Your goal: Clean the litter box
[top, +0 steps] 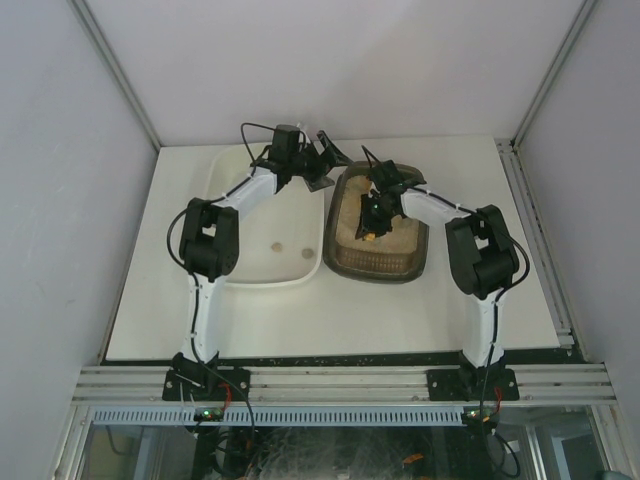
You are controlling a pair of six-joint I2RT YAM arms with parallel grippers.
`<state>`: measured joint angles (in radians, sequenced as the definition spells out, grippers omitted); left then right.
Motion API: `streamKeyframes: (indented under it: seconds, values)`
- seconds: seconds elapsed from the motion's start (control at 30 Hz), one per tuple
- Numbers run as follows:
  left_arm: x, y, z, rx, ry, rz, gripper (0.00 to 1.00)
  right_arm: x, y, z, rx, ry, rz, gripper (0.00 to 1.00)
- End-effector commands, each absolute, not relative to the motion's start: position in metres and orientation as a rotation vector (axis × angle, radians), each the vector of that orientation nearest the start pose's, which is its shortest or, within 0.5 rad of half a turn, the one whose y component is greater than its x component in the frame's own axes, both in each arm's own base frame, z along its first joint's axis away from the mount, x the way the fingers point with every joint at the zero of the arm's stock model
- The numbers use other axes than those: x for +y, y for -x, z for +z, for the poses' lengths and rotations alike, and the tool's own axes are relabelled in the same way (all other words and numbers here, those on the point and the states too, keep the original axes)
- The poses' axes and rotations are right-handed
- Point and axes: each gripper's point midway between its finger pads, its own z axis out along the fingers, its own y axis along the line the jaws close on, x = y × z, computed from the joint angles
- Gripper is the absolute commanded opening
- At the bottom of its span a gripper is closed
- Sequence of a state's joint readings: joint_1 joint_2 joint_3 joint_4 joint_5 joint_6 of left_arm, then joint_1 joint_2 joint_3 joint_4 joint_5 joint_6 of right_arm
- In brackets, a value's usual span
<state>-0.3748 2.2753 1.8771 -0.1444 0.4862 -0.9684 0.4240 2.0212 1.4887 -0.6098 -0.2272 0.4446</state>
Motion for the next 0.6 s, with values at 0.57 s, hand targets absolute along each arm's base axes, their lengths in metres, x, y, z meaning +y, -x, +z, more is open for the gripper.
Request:
streamKeyframes:
  seconds: [0.57]
  values:
    - [-0.325, -0.519, 0.150, 2.297, 0.349, -1.259, 1.00, 0.302, -0.366, 0.090, 2.549, 0.312, 1.241, 0.00]
